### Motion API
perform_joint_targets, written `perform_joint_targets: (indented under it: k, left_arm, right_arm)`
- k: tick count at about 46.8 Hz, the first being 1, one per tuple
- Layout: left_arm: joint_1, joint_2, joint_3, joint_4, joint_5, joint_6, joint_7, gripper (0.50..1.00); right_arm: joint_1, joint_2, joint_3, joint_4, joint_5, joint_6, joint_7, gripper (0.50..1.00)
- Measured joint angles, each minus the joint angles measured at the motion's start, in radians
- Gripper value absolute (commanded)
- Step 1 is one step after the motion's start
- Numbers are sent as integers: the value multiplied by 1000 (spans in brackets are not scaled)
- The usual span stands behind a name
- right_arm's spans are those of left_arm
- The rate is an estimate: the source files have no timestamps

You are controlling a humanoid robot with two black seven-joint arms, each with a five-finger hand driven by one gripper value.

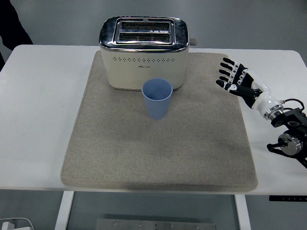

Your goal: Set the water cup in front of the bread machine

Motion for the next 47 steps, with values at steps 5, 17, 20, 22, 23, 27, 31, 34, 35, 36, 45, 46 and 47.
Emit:
perform_joint_targets:
  k: [5,17,20,22,23,27,31,34,35,36,45,46,47]
  left_arm:
    - [0,0,0,0,0,0,0,1000]
    - [0,0,0,0,0,0,0,1000]
    - [0,0,0,0,0,0,0,1000]
    - [0,0,-1,0,0,0,0,1000]
    - [0,0,-1,0,0,0,0,1000]
    - [0,0,-1,0,0,0,0,1000]
    - [0,0,-1,0,-1,0,0,1000]
    - [0,0,-1,0,-2,0,0,1000]
    - [0,0,-2,1,-2,0,0,1000]
    - [0,0,-2,1,-2,0,0,1000]
    - [1,0,-2,1,-2,0,0,1000]
    - [1,0,-2,1,-2,0,0,1000]
    - [1,0,-2,1,-2,0,0,1000]
  right_arm:
    - [2,7,10,-2,46,0,-30,901]
    - [46,36,75,-43,197,-12,-190,913]
    - [65,56,76,-62,215,-12,-201,913]
    - [74,67,76,-71,217,-13,-203,913]
    - [79,73,76,-75,217,-14,-203,913]
    - [92,94,78,-81,218,-15,-197,913]
    - [110,108,79,-89,218,-15,-196,913]
    - [114,113,79,-97,218,-15,-196,913]
    - [114,116,80,-100,219,-15,-196,913]
    - [115,119,80,-103,219,-15,-197,913]
    - [117,158,76,-146,218,-8,-203,913]
    - [117,162,76,-149,217,-8,-203,913]
    - [117,167,76,-152,217,-8,-203,913]
